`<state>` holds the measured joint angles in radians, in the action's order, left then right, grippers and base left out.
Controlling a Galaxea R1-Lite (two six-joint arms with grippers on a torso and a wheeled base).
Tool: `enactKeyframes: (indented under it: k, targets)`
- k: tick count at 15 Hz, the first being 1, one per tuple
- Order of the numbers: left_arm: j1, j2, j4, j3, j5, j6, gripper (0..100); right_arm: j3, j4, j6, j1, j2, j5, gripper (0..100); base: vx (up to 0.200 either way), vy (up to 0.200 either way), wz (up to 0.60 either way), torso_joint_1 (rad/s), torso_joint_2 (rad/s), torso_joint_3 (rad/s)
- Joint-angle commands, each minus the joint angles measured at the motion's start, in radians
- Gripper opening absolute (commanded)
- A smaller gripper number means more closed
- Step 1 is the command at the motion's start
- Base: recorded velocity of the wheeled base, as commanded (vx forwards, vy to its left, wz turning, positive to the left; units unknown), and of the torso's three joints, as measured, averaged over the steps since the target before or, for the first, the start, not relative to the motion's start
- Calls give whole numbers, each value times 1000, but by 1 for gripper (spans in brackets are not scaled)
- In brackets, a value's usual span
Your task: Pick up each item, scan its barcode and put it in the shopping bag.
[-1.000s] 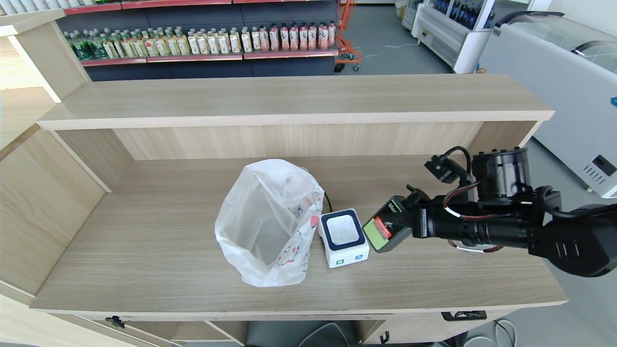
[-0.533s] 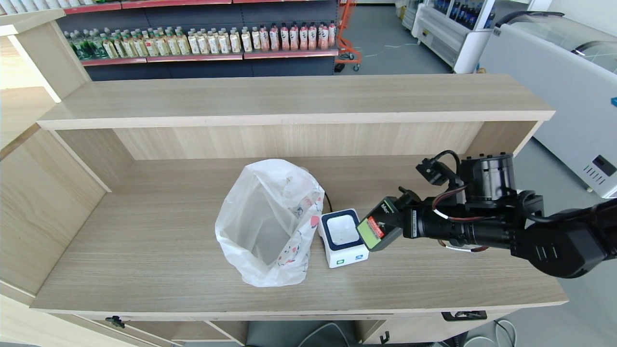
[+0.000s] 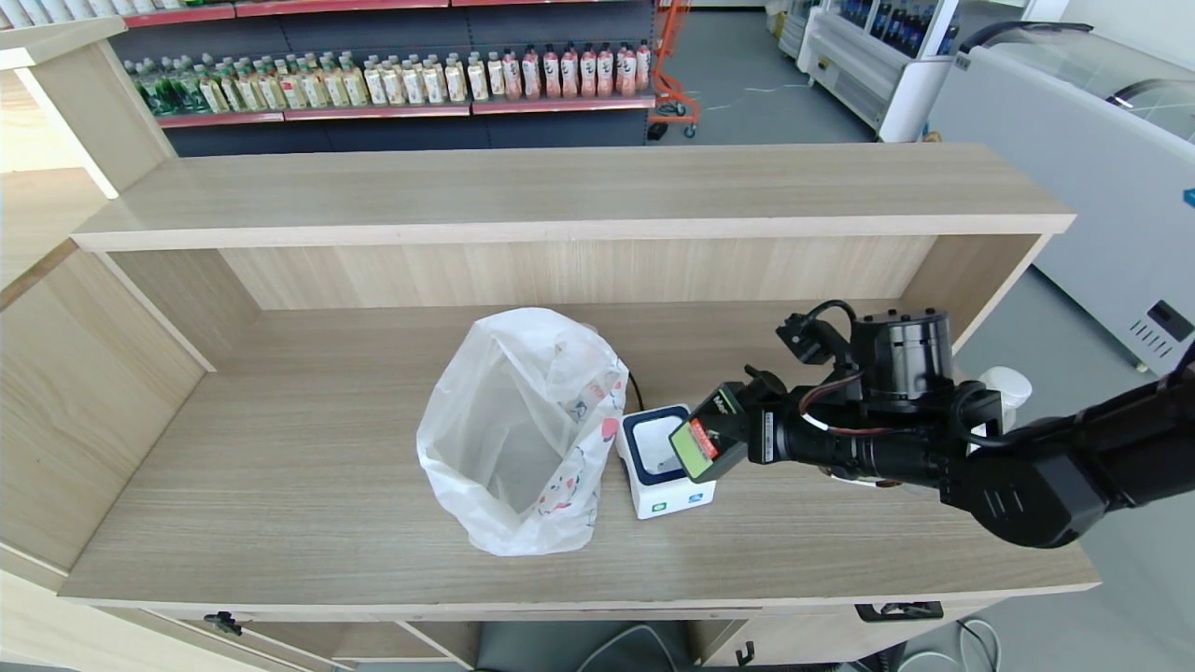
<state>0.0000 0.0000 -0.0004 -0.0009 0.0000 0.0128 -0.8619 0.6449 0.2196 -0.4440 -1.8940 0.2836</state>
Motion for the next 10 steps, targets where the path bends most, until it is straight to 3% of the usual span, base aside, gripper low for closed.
enactKeyframes:
  k: [1,10]
  targets:
    - [0,2,0,1,0,0,100,-3,9,0,-8,-42,-4,0,0,0,0,0,0,0]
    - [0,2,0,1,0,0,100,-101,38,46,-48,-123,-3,0,0,0,0,0,0,0]
